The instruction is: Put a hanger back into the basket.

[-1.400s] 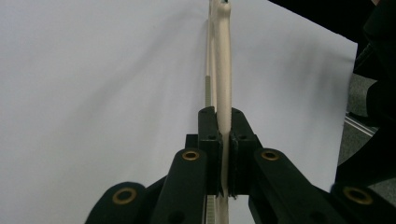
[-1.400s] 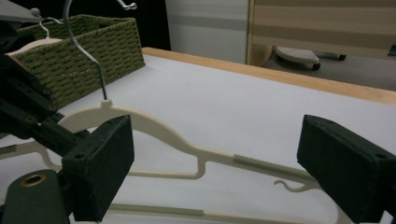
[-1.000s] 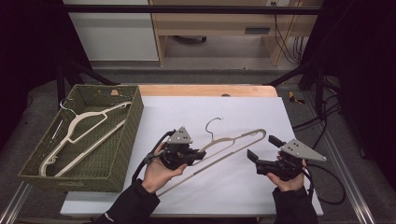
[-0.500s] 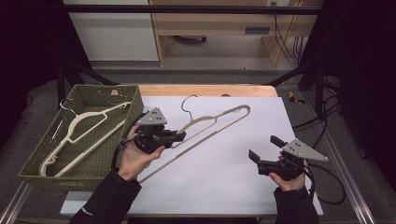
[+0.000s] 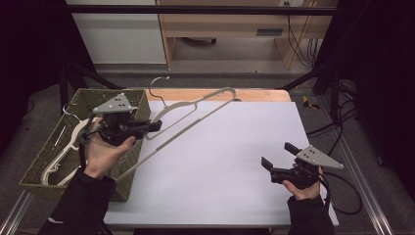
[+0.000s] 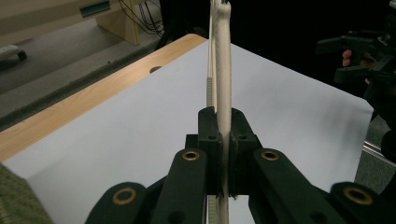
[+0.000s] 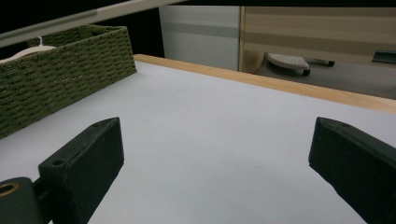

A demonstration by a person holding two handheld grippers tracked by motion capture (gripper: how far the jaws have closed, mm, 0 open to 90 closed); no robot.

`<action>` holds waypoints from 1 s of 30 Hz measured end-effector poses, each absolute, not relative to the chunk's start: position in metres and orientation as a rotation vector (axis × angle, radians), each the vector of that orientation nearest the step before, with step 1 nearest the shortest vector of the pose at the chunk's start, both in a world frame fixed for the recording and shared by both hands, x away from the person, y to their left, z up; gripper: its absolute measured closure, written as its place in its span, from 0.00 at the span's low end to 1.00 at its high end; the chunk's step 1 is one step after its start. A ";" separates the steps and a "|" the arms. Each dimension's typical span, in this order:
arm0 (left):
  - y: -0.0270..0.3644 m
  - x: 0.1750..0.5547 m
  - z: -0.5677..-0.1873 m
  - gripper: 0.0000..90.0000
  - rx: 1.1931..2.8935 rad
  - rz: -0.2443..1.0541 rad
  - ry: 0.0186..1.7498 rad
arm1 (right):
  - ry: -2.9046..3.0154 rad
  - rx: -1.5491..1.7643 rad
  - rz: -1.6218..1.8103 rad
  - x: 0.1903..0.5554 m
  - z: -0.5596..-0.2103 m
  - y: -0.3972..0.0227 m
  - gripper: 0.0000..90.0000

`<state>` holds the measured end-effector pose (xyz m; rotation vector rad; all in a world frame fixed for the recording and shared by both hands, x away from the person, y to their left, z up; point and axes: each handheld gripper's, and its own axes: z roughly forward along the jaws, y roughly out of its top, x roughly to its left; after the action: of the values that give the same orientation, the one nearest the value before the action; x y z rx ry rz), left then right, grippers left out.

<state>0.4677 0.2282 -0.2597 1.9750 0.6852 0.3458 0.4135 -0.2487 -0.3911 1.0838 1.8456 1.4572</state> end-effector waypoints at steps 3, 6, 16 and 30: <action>0.247 0.470 -0.256 0.96 1.958 0.354 0.707 | 1.848 1.082 1.454 0.413 -0.391 -0.248 0.04; 0.264 0.472 -0.253 0.96 1.960 0.378 0.739 | 1.847 1.082 1.455 0.414 -0.391 -0.249 0.04; 0.312 0.481 -0.247 0.96 1.960 0.446 0.795 | 1.854 1.093 1.440 0.414 -0.392 -0.249 0.03; 0.363 0.499 -0.253 0.96 1.965 0.468 0.864 | 1.866 1.083 1.439 0.415 -0.393 -0.247 0.03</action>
<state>0.4993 0.3635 -0.2535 1.9645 0.8640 0.4681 0.4150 -0.2474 -0.3929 1.0825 1.8659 1.4386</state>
